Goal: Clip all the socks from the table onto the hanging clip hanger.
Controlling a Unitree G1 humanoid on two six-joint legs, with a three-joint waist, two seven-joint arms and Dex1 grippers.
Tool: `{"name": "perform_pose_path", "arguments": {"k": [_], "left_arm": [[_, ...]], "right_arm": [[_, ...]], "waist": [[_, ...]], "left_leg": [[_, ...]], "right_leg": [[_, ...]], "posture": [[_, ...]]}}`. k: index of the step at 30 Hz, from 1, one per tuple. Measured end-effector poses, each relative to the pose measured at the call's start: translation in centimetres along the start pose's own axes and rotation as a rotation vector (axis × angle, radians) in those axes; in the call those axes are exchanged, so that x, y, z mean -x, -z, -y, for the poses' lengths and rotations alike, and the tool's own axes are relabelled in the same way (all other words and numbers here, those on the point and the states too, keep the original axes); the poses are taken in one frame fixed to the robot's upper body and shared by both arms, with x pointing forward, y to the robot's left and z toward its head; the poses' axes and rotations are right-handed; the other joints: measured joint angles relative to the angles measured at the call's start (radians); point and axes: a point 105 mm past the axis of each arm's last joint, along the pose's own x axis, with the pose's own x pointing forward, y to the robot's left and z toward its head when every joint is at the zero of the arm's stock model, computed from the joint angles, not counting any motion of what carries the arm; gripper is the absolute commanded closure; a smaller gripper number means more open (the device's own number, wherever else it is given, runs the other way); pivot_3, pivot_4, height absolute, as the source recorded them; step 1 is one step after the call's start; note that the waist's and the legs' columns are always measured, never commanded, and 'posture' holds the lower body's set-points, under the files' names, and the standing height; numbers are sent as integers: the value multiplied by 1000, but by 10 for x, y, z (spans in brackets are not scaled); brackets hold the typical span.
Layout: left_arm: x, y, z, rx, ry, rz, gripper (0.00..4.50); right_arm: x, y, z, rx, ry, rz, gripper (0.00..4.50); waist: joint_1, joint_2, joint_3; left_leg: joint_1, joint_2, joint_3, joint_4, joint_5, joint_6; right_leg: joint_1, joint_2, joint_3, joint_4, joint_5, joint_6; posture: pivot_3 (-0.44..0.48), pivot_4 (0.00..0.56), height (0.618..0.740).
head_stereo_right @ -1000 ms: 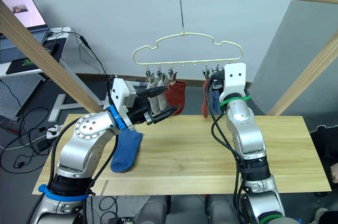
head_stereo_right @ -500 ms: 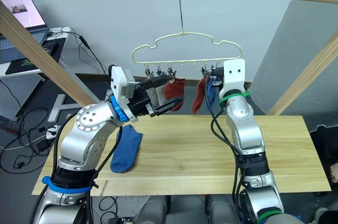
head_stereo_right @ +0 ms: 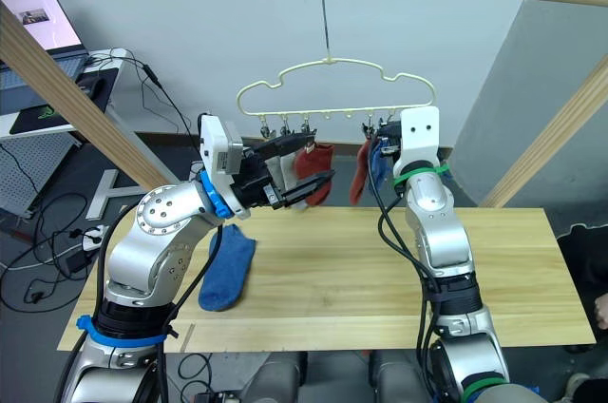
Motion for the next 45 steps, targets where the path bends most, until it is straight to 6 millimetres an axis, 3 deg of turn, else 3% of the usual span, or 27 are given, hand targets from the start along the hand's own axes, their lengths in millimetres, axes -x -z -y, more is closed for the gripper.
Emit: {"name": "perform_pose_path", "arguments": {"k": [12,19,25,27,29,33,34,36,40,45], "left_arm": [[-1,-1,0,-3,1,5,1095],[-1,-1,0,-1,1,6,1095],[-1,-2,4,4,-2,13,1095],[5,12,10,47,-19,-27,1095],[18,41,13,109,-68,-125,1095],[64,114,13,216,-227,-401,1095],[90,145,11,248,-326,-524,1095],[118,167,3,237,-415,-628,1095],[148,187,-9,241,-536,-721,29],[160,210,-15,297,-604,-799,29]], "right_arm": [[-1,-1,0,9,3,4,2994],[-1,-1,1,18,5,4,4490],[-1,0,1,16,-6,0,4490],[1,-1,4,-1,-3,-11,4490],[3,-1,4,-23,-32,-37,4490],[8,-1,5,-42,-94,-95,4490],[12,0,7,-71,-110,-125,4490],[15,1,7,-86,-124,-152,4490],[18,2,13,-91,-128,-181,4500],[20,3,14,-94,-126,-198,4500]], "waist": [[0,0,0],[0,0,0],[0,0,0],[-2,0,0],[-5,0,0],[-5,1,0],[-4,1,0],[3,1,0],[16,1,0],[20,1,0]], "left_leg": [[0,0,0,0,0,0],[0,0,0,0,0,0],[0,0,0,0,0,0],[0,0,0,0,0,0],[1,0,1,0,0,0],[2,1,0,0,0,0],[1,1,0,0,0,0],[1,0,-1,0,0,0],[1,0,1,0,0,0],[1,0,0,0,0,0]], "right_leg": [[0,0,0,0,0,0],[0,0,0,0,0,0],[0,0,0,0,0,0],[0,0,1,0,0,-1],[0,0,1,0,1,-1],[0,0,1,1,0,-1],[0,0,0,1,0,-1],[0,0,0,0,0,-1],[0,-1,0,0,0,-1],[0,-1,0,0,0,-1]], "posture": [[301,253,740],[297,251,740],[286,245,740],[276,242,740],[276,242,740],[268,248,740],[268,248,740],[269,253,740],[272,255,740],[270,255,740]]}}
